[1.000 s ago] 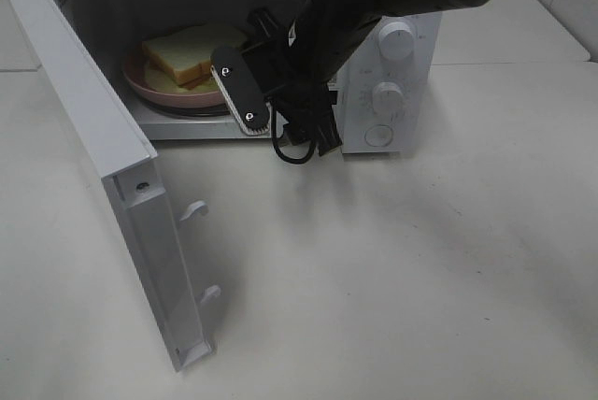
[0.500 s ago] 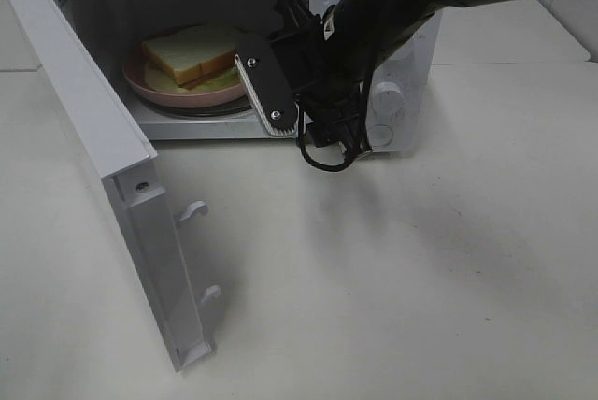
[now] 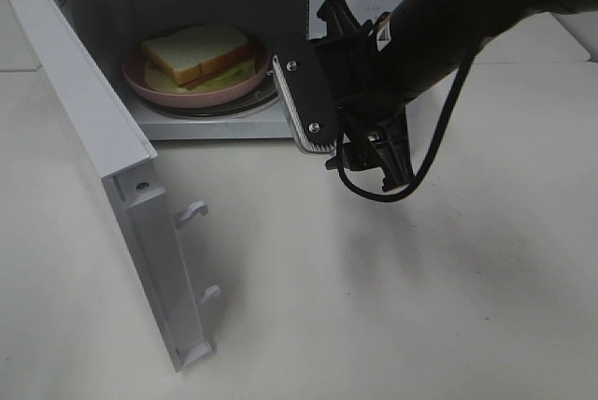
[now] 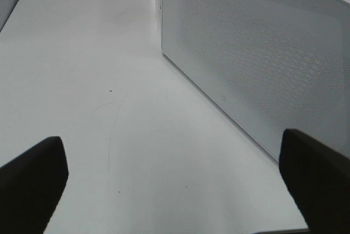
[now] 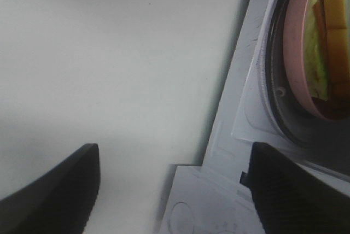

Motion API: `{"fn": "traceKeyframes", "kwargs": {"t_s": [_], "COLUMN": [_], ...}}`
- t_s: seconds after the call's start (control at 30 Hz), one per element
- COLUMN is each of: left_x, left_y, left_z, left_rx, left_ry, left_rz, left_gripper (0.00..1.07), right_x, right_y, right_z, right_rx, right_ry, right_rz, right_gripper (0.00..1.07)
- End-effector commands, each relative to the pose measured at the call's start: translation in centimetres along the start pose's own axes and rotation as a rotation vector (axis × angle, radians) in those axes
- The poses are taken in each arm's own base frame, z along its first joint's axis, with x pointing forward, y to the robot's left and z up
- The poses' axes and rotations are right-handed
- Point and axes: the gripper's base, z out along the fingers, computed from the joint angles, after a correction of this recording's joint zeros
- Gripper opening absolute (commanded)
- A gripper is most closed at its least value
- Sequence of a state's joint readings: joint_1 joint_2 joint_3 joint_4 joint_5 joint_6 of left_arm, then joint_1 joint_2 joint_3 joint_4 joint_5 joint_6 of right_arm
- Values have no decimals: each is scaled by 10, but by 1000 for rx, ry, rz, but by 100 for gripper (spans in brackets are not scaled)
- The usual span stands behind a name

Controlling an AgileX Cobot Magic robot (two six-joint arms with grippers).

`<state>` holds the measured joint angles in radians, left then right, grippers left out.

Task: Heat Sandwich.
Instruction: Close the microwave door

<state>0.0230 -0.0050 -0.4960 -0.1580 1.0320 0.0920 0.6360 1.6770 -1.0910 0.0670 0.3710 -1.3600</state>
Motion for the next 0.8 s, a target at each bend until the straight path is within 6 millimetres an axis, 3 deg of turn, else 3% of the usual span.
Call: {"fn": "traceKeyframes", "kwargs": {"t_s": [0.03,0.8], "left_x": [2,2], "left_y": [0,0], "left_z": [-3,-3], "left_rx": [-2,-2], "left_ry": [-20,-20], "left_rz": [3,3], "left_gripper": [103,103], "right_x": [1,12], "right_y": [10,56], "right_z": [-11,-87], "right_rx": [0,98], "right_ry": [-4,-55], "right_rz": [32,347], "right_gripper": [76,76]}}
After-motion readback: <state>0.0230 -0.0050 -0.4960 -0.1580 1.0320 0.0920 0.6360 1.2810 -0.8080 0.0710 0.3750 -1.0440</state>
